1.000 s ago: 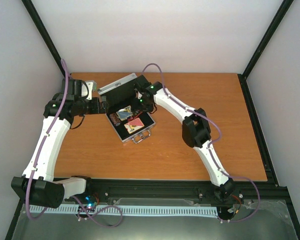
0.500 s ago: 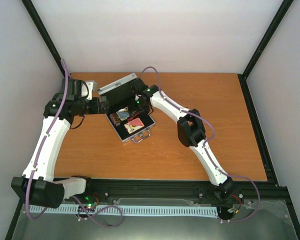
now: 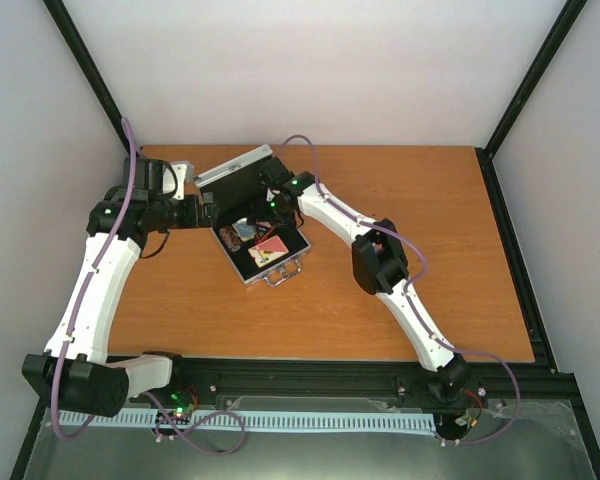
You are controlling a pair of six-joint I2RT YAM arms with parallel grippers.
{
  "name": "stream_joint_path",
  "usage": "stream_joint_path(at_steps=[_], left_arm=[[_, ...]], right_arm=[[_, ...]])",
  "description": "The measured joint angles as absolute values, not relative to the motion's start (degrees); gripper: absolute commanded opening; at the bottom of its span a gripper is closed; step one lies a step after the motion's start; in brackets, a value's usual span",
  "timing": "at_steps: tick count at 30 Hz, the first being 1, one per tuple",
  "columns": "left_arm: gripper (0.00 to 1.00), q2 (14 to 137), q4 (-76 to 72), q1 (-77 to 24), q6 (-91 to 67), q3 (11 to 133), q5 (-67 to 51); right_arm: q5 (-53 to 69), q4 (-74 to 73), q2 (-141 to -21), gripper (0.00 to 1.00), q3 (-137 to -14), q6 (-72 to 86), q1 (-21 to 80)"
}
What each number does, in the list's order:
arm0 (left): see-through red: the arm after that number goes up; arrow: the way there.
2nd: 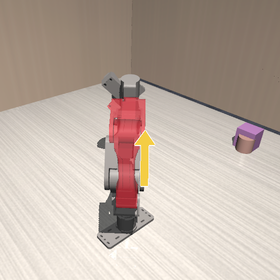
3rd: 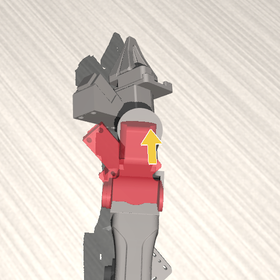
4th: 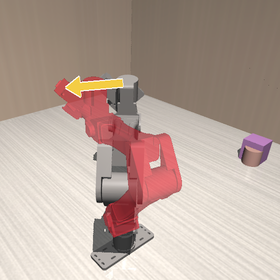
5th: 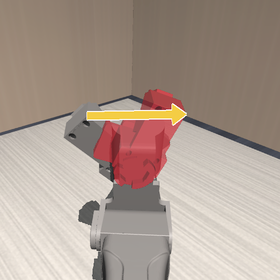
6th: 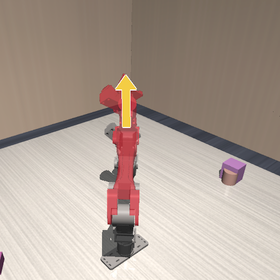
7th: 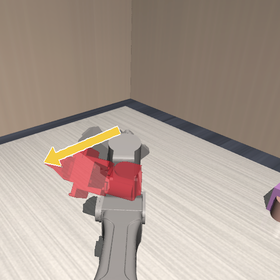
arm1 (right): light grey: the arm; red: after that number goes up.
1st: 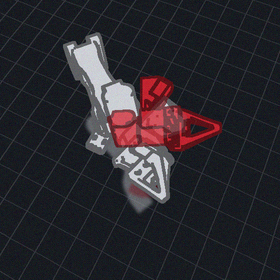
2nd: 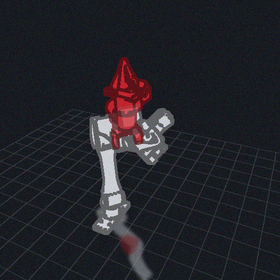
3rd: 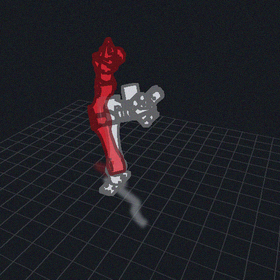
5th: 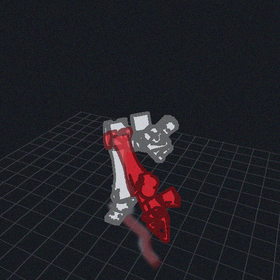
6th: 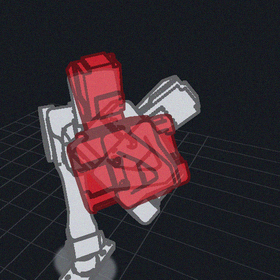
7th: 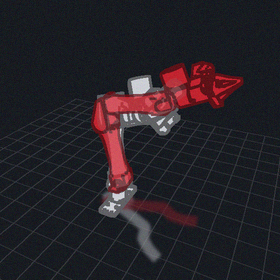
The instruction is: Pack up texas hold em set
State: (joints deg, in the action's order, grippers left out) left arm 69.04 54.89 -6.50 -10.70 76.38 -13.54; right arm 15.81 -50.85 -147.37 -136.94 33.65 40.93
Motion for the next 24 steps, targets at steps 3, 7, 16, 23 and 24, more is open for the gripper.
stream_joint_path(at_steps=[3, 7, 16, 23, 24], left_arm=[[1.00, 69.0, 54.9, -6.5, -10.7, 76.4, -13.5], [1.00, 69.0, 54.9, -6.5, -10.7, 76.4, -13.5], [1.00, 69.0, 54.9, -6.5, -10.7, 76.4, -13.5], [1.00, 69.0, 54.9, -6.5, -10.7, 76.4, -13.5], [1.00, 69.0, 54.9, -6.5, -10.7, 76.4, -13.5]], right_arm=[[16.0, -50.5, -147.4, 0.96, -137.1, 33.4, 40.9], [15.9, -50.4, -147.4, 0.97, -137.2, 33.0, 40.9], [13.4, -51.8, -146.4, 1.00, -137.0, 32.1, 40.9], [8.0, -52.7, -139.2, 1.00, -133.5, 30.9, 40.9], [7.0, -53.1, -138.1, 1.00, -133.4, 30.8, 40.9]])
